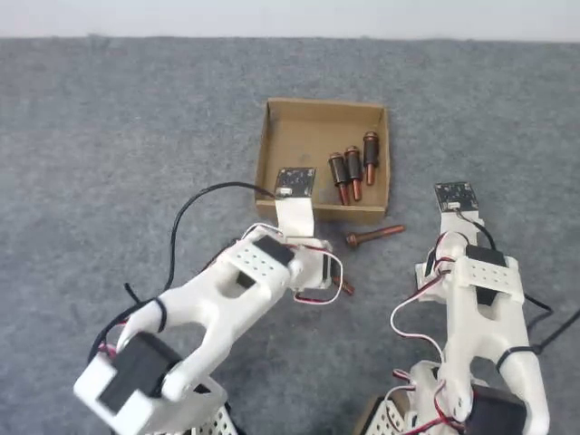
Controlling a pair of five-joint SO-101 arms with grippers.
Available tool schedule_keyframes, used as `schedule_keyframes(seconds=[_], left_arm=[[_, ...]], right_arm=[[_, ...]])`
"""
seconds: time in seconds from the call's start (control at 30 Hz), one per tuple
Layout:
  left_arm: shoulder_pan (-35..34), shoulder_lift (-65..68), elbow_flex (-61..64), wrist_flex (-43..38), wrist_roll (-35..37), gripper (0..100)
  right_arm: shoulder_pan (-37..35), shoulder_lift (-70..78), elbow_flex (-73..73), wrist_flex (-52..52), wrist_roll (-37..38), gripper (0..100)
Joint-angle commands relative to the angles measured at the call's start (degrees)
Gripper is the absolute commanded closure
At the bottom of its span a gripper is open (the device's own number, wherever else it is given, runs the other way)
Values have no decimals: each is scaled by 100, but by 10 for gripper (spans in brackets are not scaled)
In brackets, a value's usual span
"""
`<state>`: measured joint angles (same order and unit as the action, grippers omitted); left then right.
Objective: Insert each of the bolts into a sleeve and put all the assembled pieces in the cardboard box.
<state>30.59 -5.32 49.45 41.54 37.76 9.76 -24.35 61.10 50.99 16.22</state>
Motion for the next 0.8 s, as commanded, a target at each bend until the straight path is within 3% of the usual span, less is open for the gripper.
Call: schedule_keyframes(seconds=[0.0, 0.5, 0.77], left_arm=[[-53, 229, -444, 79, 35, 840], [-44, 1213, -1464, 835, 18, 847], [-18, 1213, -1473, 844, -334, 987]], right_arm=[[48, -251, -18, -84, 88, 991], [66, -251, -18, -57, 88, 991], [75, -251, -18, -57, 88, 991]])
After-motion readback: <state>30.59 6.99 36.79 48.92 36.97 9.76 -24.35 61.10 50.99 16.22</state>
